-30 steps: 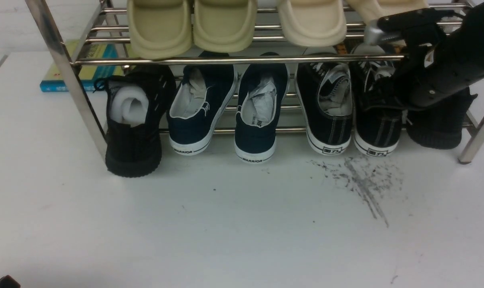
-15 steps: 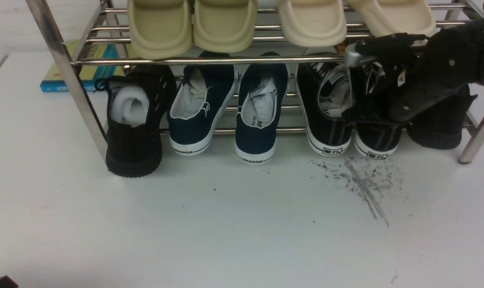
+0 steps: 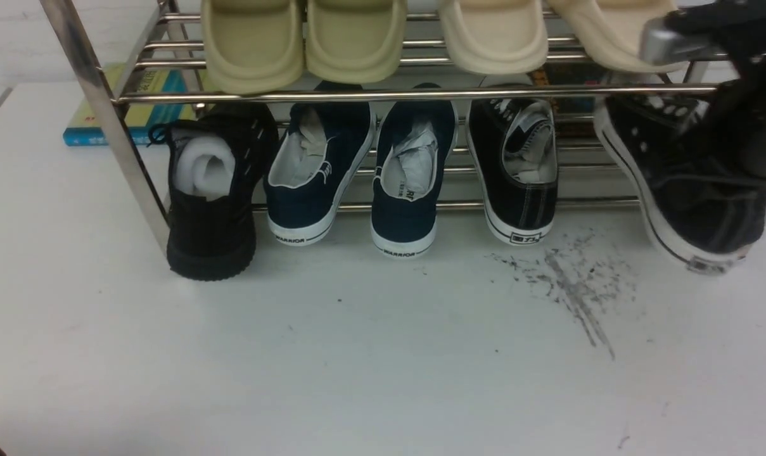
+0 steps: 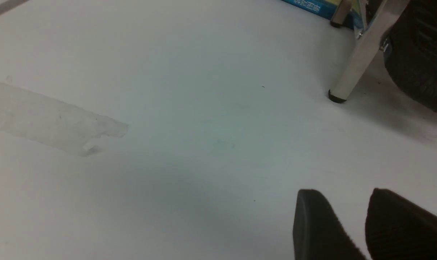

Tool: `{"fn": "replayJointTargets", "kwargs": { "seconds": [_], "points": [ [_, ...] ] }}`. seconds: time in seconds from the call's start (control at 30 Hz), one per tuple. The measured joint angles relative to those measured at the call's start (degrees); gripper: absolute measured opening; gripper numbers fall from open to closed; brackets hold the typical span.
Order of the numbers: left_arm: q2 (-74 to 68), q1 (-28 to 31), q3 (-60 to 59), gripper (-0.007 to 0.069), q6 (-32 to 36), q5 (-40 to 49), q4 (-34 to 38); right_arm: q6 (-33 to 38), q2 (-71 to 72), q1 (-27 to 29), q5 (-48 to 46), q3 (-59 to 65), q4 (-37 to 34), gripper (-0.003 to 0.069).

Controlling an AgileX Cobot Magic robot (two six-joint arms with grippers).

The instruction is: Take the shoes off the shelf with your hand on the white table.

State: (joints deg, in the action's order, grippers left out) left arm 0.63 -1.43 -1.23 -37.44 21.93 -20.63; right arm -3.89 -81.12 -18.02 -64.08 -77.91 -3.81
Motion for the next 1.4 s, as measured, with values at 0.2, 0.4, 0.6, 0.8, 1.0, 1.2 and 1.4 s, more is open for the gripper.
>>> {"fn": "replayJointTargets", "kwargs": {
  "seconds": [0.2, 0.4, 0.6, 0.8, 1.0, 1.2, 1.4],
  "points": [
    [0.0, 0.0, 0.0, 0.0242, 0.0, 0.04, -0.46, 1.21, 8.03, 0.0, -8.38, 0.57, -6.15, 0.0013],
    [0.0, 0.0, 0.0, 0.0242, 0.0, 0.04, -0.57, 2.09, 17.05, -5.68, -8.22, 13.21, -11.27, 0.0014],
    [0.0, 0.0, 0.0, 0.0242, 0.0, 0.12, -0.7, -1.55, 18.97, -15.56, -7.3, 23.77, -12.05, 0.0015],
    [0.0, 0.0, 0.0, 0.0242, 0.0, 0.12, -0.75, -11.05, 16.17, -24.46, -2.14, 27.27, -2.93, 0.0016],
    [0.0, 0.0, 0.0, 0.0242, 0.0, 0.12, -0.79, -24.92, 9.01, -29.67, 1.99, 27.27, 7.59, 0.0018],
    [0.0, 0.0, 0.0, 0.0242, 0.0, 0.12, -0.93, -35.0, 2.86, -30.04, 7.26, 27.27, 12.67, 0.0027],
    [0.0, 0.0, 0.0, 0.0242, 0.0, 0.12, -1.32, -40.62, -2.99, -30.08, 8.86, 27.27, 15.11, 0.0086]
  ]
}}
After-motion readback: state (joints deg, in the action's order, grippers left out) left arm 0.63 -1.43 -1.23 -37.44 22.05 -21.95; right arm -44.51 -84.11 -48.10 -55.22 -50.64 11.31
